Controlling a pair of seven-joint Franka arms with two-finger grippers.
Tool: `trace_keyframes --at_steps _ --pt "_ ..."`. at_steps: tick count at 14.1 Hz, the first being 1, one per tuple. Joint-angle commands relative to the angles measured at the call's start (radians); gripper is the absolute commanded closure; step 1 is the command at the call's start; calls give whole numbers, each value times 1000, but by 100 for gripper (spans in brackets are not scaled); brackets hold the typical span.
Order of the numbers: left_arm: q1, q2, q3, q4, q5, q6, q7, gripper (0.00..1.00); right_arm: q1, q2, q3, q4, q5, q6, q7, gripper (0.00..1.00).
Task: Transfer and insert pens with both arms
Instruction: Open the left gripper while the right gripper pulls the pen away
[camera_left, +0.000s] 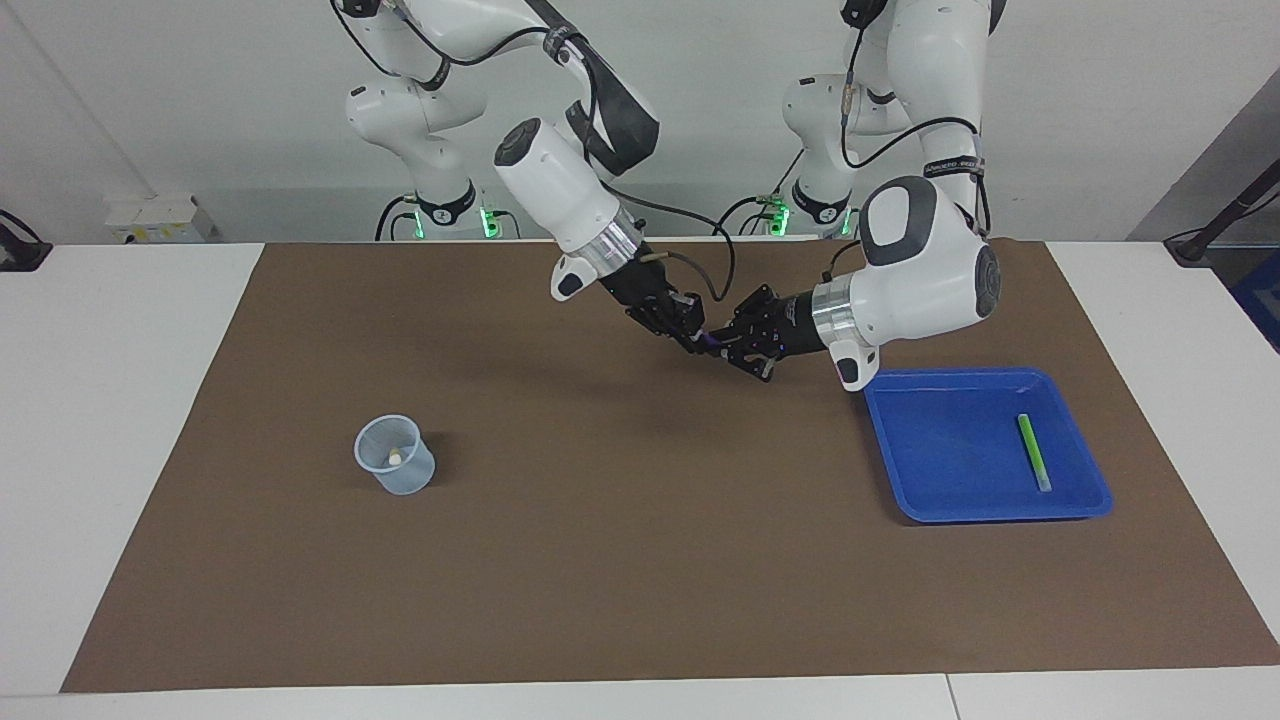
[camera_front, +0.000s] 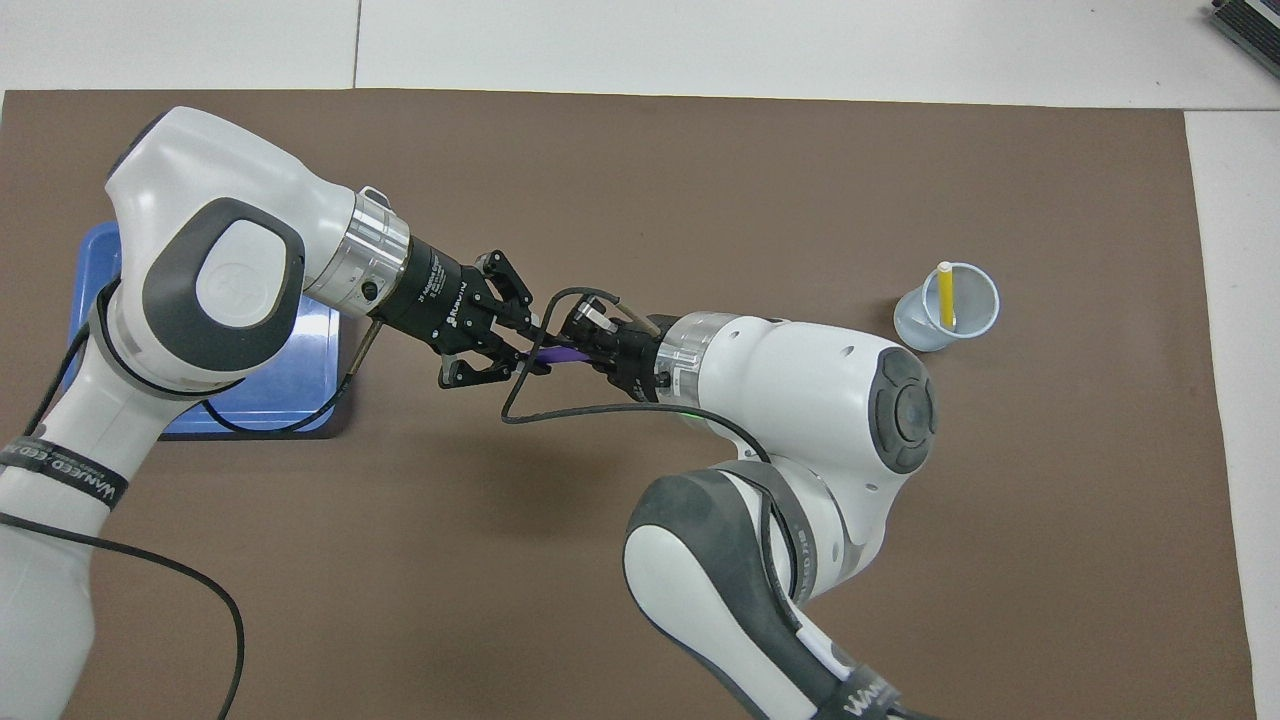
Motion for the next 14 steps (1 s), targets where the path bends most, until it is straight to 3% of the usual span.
trace_keyframes --at_steps 1,4,6,8,10,14 --pt "-4 -38 14 -28 -4 26 -6 0 -10 -22 6 -12 23 -19 2 100" --pt "2 -52 21 -29 27 27 -7 0 -15 -22 6 -11 22 -23 -10 100" --pt "2 -56 21 -23 152 29 21 0 -34 -34 -1 -5 6 -78 -77 100" --pt "1 -59 18 -20 294 18 225 0 -103 -56 -1 -3 5 -150 -215 100" --pt "7 -71 22 -37 329 4 436 0 -157 -68 -3 5 -35 -216 -338 100" --pt "50 -105 24 -115 482 -10 659 0 -211 -66 -1 61 -366 -334 -481 100"
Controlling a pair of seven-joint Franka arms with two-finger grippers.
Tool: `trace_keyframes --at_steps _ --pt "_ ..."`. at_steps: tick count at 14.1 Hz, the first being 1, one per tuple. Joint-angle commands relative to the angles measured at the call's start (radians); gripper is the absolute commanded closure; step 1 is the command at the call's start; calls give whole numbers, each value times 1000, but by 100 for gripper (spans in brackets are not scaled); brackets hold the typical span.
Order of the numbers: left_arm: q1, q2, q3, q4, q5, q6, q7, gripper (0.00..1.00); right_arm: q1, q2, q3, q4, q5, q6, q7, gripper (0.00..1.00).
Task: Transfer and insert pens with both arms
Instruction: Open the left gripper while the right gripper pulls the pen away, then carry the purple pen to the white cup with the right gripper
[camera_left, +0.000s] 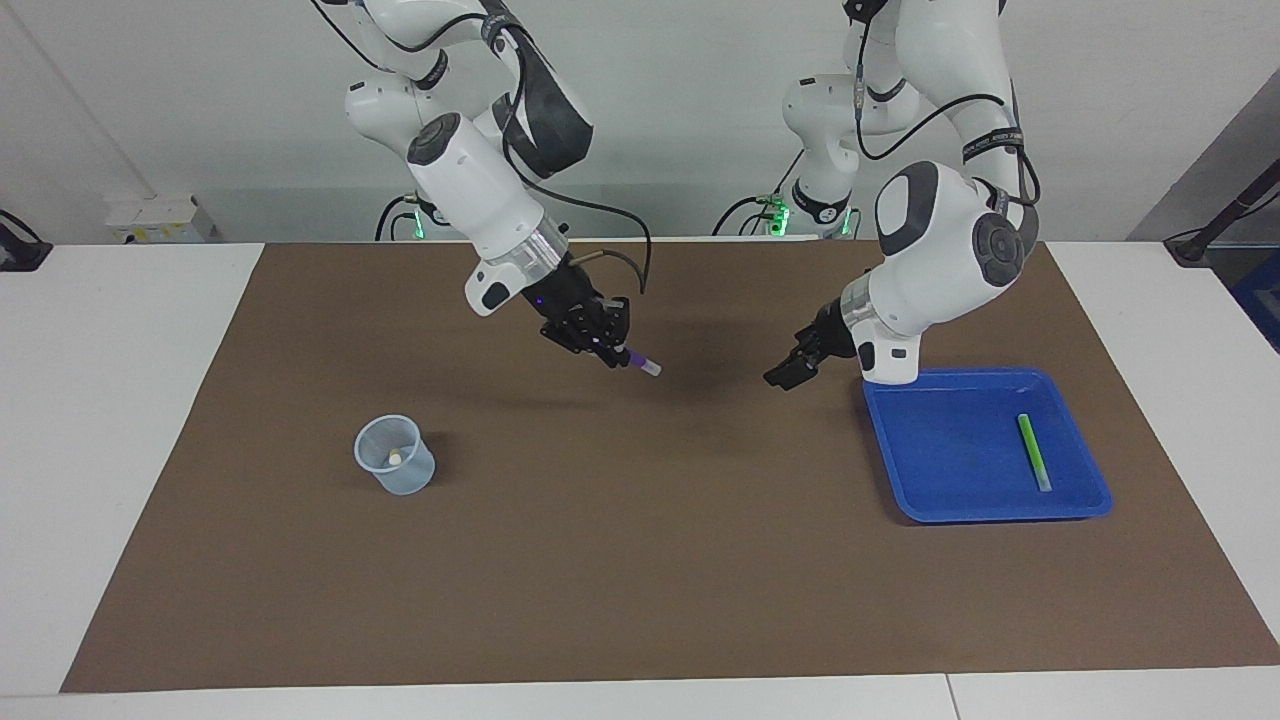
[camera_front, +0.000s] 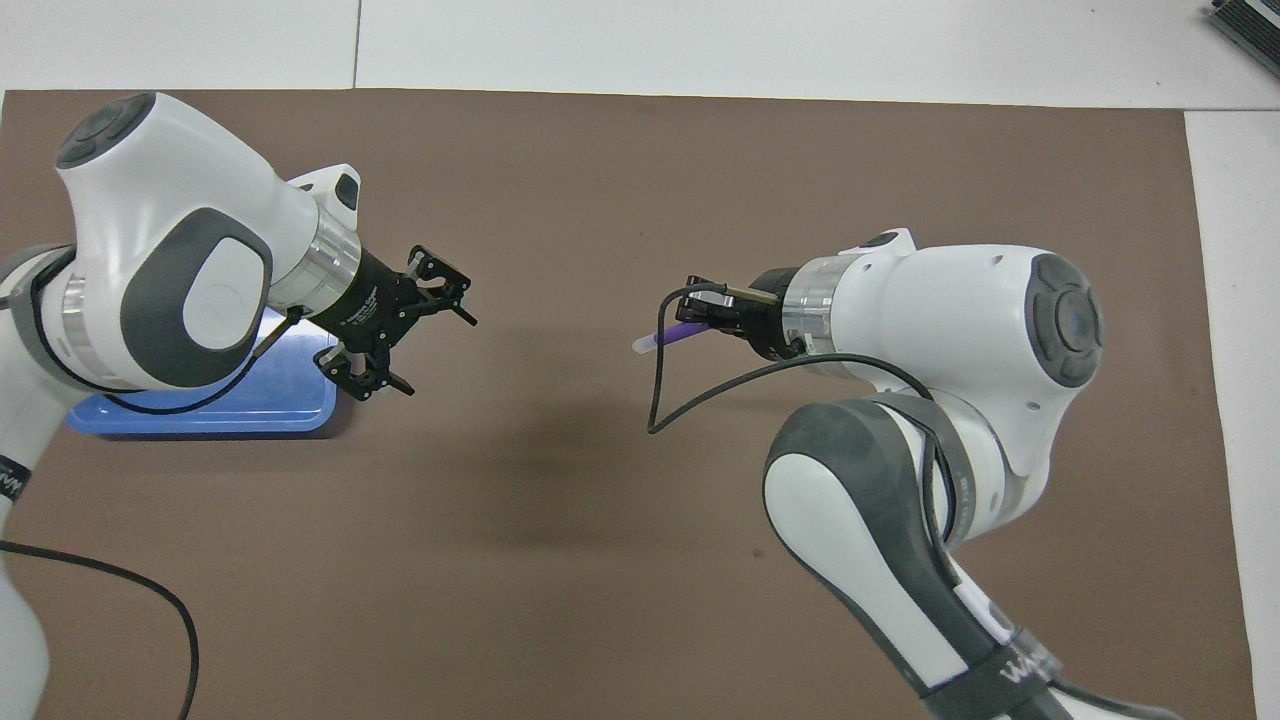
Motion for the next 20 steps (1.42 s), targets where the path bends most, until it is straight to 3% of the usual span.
trace_keyframes --at_steps 1,4,8,10,14,20 --pt "31 -72 2 -112 107 -3 188 0 -27 -1 11 56 -195 -100 -141 100" --pt "73 -80 2 -133 139 18 425 0 -82 -2 11 105 -329 -196 -310 100" --pt "143 -74 7 -133 277 98 699 0 -146 -1 11 223 -424 -344 -513 100" --pt "188 -67 7 -134 282 158 787 0 -197 -1 11 237 -461 -355 -652 100" --pt "229 -60 7 -160 382 256 846 3 -242 5 13 228 -536 -283 -821 100" --pt "346 63 7 -90 454 336 1016 3 -309 21 16 85 -524 -96 -901 100"
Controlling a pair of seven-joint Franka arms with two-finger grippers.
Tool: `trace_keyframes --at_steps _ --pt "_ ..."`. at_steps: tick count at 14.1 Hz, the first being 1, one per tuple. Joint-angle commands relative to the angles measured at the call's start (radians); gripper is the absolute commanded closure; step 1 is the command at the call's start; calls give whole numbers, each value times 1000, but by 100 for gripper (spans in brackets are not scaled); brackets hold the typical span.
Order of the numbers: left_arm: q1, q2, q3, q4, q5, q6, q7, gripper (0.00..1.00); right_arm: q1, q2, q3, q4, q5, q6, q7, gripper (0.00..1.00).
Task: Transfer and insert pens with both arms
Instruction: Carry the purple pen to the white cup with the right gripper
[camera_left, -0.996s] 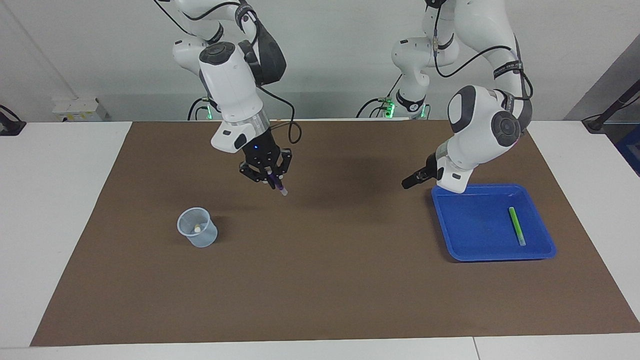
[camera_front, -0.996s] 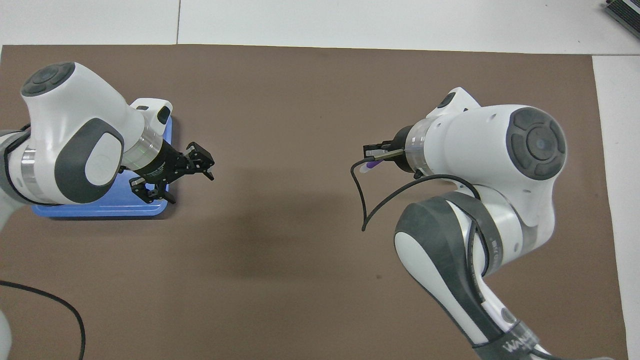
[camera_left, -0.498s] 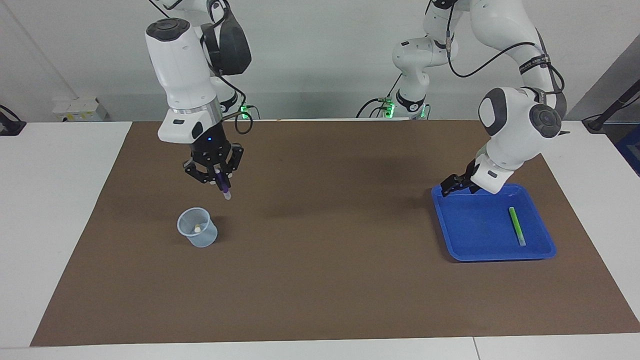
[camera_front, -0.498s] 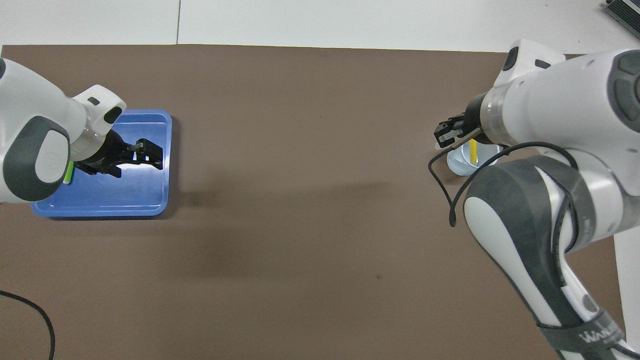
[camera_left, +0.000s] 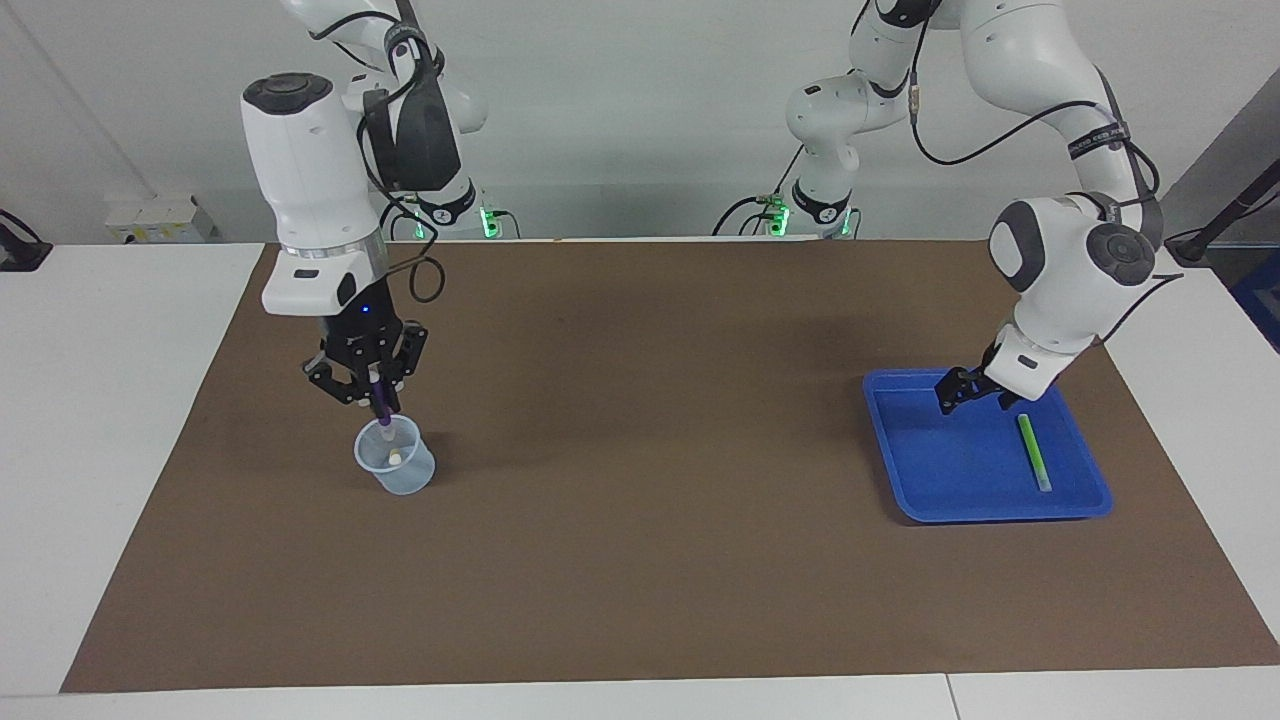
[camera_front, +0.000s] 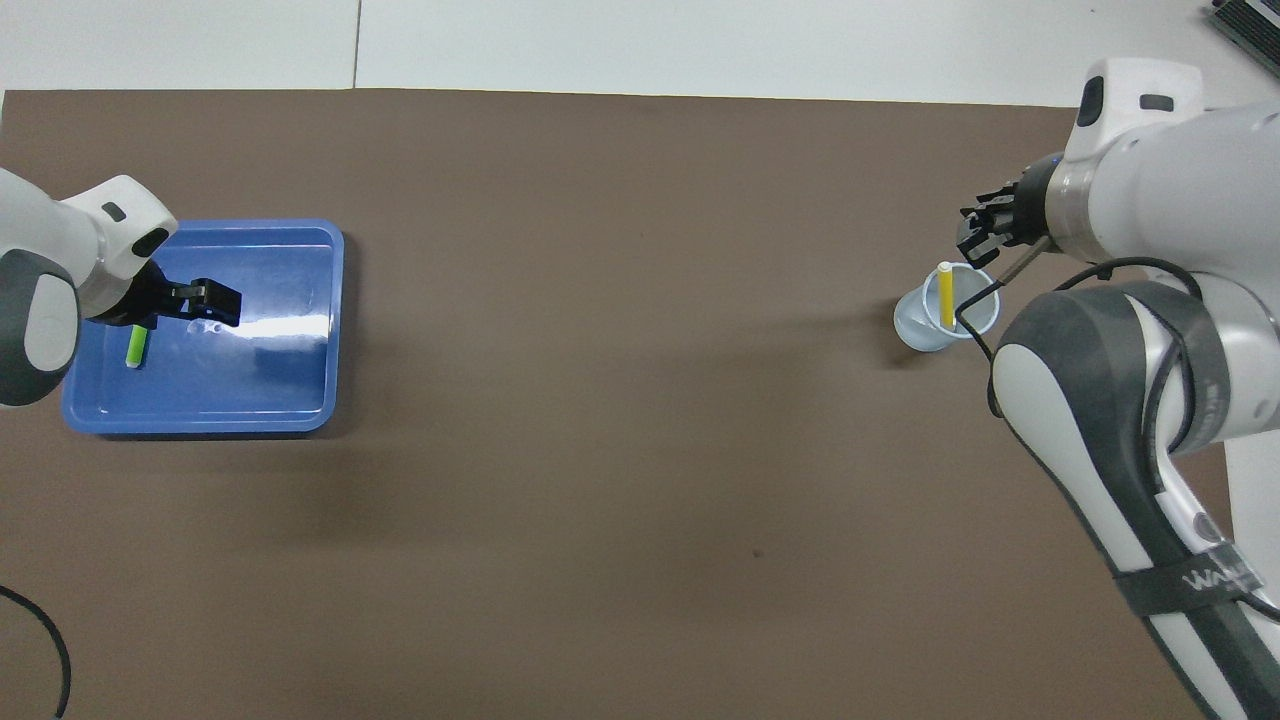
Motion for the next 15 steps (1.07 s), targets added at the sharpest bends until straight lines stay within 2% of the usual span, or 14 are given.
trace_keyframes --at_steps 1,4,10,15 --pt "36 53 -9 42 27 32 65 3 -18 -12 18 -85 -2 56 -10 100" --pt "74 99 -9 53 125 113 101 5 -28 -10 18 -131 -2 90 2 100" --pt "111 179 -12 122 126 118 188 6 -31 -12 17 -272 0 272 33 100" --pt "114 198 -10 121 126 156 208 12 -58 -15 18 -255 -2 221 18 100"
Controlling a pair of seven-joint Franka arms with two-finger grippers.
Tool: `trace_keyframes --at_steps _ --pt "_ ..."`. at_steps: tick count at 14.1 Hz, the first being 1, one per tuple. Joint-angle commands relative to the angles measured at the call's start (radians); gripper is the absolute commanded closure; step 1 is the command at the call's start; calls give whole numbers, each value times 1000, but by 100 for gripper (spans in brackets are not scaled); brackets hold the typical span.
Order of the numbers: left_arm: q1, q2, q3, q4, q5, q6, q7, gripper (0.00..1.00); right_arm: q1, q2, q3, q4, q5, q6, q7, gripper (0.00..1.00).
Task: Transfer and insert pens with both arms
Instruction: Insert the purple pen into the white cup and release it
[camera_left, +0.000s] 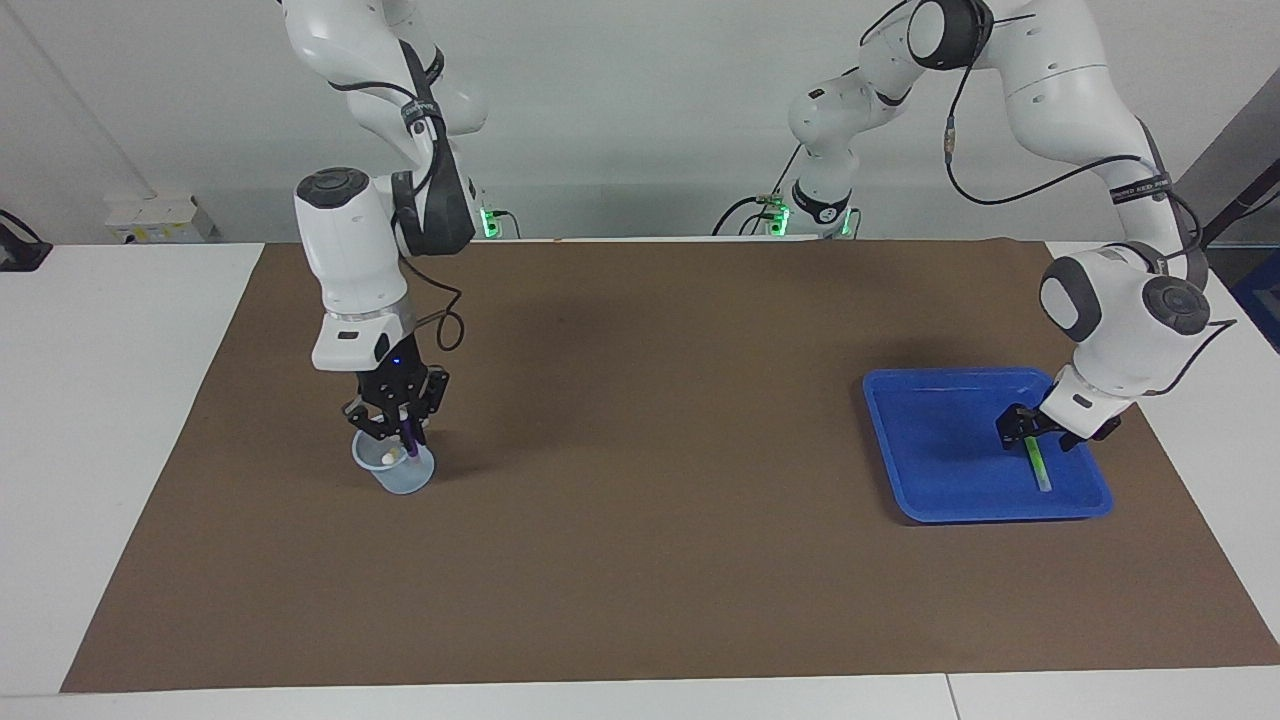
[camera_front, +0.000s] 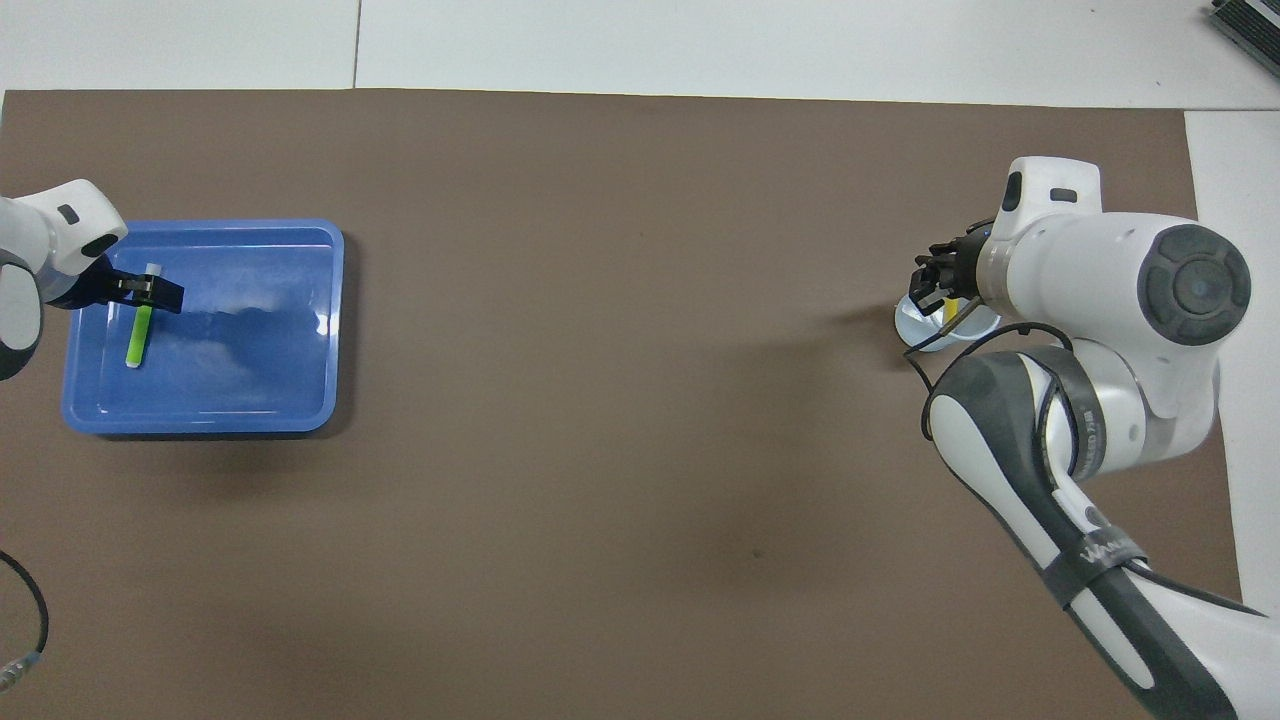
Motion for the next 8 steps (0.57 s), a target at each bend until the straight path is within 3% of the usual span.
trace_keyframes --at_steps 1,3,8 --pt "8 25 -9 14 15 37 18 15 -42 -25 12 23 -7 -90 0 100" --pt "8 25 -9 5 15 48 19 22 -31 -21 12 88 -8 -165 5 100" --pt "21 25 -9 -8 14 62 30 21 -34 -26 14 74 -7 -162 9 100"
